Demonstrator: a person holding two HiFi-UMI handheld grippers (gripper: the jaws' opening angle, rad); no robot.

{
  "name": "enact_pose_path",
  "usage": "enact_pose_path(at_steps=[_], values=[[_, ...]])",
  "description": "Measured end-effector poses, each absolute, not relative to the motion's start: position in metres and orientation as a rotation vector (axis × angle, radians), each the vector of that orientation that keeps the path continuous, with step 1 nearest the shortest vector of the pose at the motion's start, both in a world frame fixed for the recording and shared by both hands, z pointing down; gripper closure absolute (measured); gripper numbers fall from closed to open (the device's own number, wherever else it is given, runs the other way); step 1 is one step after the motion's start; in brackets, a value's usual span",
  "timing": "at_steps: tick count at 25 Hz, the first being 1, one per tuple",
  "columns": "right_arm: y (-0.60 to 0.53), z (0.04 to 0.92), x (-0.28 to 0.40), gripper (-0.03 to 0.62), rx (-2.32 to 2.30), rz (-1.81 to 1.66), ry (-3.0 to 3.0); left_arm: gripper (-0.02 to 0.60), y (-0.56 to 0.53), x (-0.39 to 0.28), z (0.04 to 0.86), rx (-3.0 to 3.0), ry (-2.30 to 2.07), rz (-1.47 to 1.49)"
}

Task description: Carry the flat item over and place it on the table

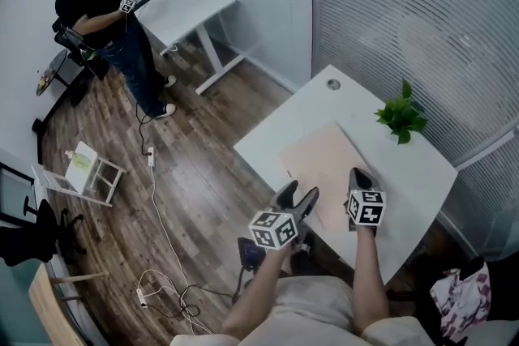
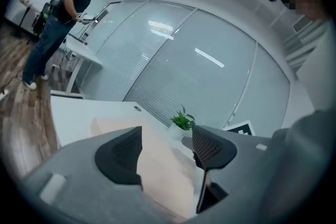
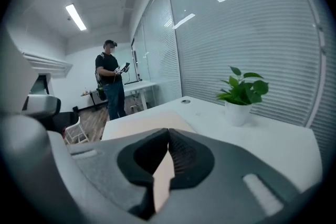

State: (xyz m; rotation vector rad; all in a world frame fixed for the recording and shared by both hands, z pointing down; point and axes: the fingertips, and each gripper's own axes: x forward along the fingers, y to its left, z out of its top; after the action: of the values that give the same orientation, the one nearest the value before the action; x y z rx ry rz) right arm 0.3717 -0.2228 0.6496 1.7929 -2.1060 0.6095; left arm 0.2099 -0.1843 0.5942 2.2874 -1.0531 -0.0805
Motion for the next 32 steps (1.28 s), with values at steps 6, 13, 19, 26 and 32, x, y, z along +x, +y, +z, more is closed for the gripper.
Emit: enact_pose_path(at_steps=[6,13,19,26,32], values=[[-0.142,0.611,0.365,0.592,1.936,0.664,-2.128,0.270,-0.131,0.203,0.567,2.487,-1.188,0.098],[-0.066,0.573,0.358,0.592,1.951,0.571,-2.190,0.271,-0.061,0.205,0.537,2.655,-1.205,0.147],[-0.014,0.547,0.362,0.592,2.043,0.544,-2.235,0.273,-0.022,0.196,0.523,2.658,-1.283,0.104],[0.036,0.550,0.369,0.592,2.059,0.546,-2.226,0.344,0.017,0.187,0.514,2.683,-1.321,0.115],[0.058,0.546,0.377,0.592,2.059,0.520,-2.197,0.542,0.031,0.164,0.491,2.686,-1.368,0.021]])
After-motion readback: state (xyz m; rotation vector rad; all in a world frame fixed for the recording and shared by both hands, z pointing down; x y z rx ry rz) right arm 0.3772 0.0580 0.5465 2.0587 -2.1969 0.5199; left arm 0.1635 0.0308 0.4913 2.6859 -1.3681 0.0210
